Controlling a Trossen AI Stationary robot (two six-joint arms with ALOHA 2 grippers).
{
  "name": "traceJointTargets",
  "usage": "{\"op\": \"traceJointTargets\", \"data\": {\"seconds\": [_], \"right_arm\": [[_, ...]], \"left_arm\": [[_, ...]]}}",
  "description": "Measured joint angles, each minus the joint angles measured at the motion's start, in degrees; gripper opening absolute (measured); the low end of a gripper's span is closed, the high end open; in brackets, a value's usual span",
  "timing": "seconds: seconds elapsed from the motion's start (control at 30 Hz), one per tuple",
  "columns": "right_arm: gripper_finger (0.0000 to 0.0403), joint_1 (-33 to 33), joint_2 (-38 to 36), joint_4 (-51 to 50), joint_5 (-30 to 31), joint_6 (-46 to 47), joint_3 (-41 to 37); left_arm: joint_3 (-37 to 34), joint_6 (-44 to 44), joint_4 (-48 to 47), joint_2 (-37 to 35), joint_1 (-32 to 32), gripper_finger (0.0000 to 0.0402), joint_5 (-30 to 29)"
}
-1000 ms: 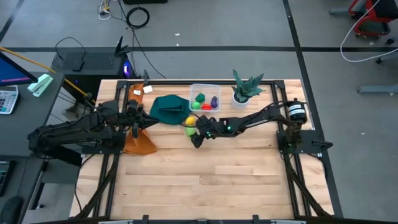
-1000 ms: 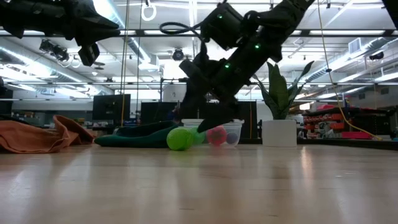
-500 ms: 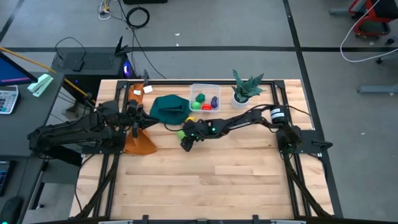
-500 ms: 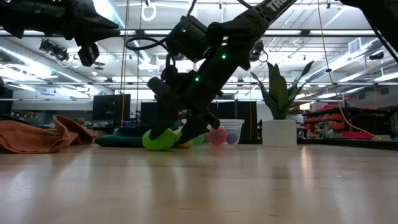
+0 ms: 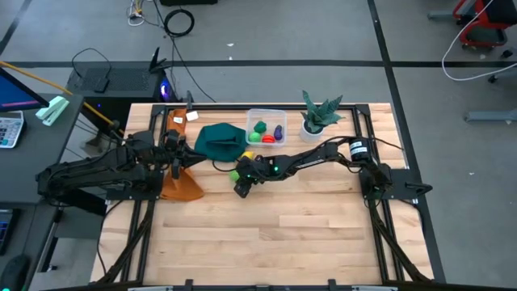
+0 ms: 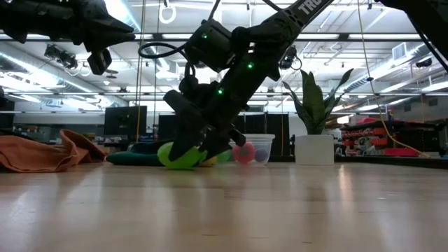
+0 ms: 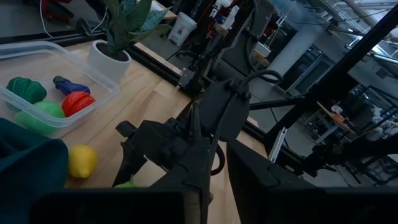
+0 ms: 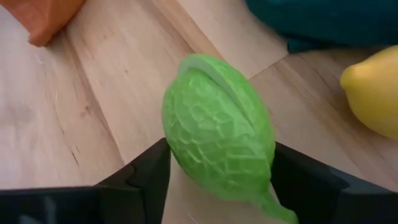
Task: Pick and placing Produce into tupperware
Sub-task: Put the green melon into the transparent bin
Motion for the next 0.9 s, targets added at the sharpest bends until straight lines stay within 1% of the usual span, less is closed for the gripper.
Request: {"op": "traceJointTargets", "data": {"seconds": [0.17,0.27,0.47,0.57,0.77,0.9], "right_arm": [[0.0172,0.0,0.0,0.1,0.0,0.0,0.0],[0.0162,0.0,0.0,0.2,-0.4,0.0,0.0],[0.0164,0.0,-0.6,0.4,-0.9,0.0,0.0],[0.0164,0.0,-2.1,0.3,-0.9,-0.4,0.0],[0.0163,-1.0,-6.7,-0.5,1.7,-4.7,0.0],[0.0163,-2.3,-10.4,-3.0,4.0,-7.3,0.0]], "left_arm": [[0.0,0.2,0.0,0.0,0.0,0.0059,0.0],[0.0,0.4,0.0,0.0,0.0,0.0063,0.0],[0.0,0.4,0.0,0.0,0.0,0.0065,0.0],[0.0,0.4,0.0,0.0,0.0,0.0060,0.0],[0.0,0.4,0.0,0.0,0.0,0.0059,0.0],[0.0,0.4,0.0,0.0,0.0,0.0065,0.0]]}}
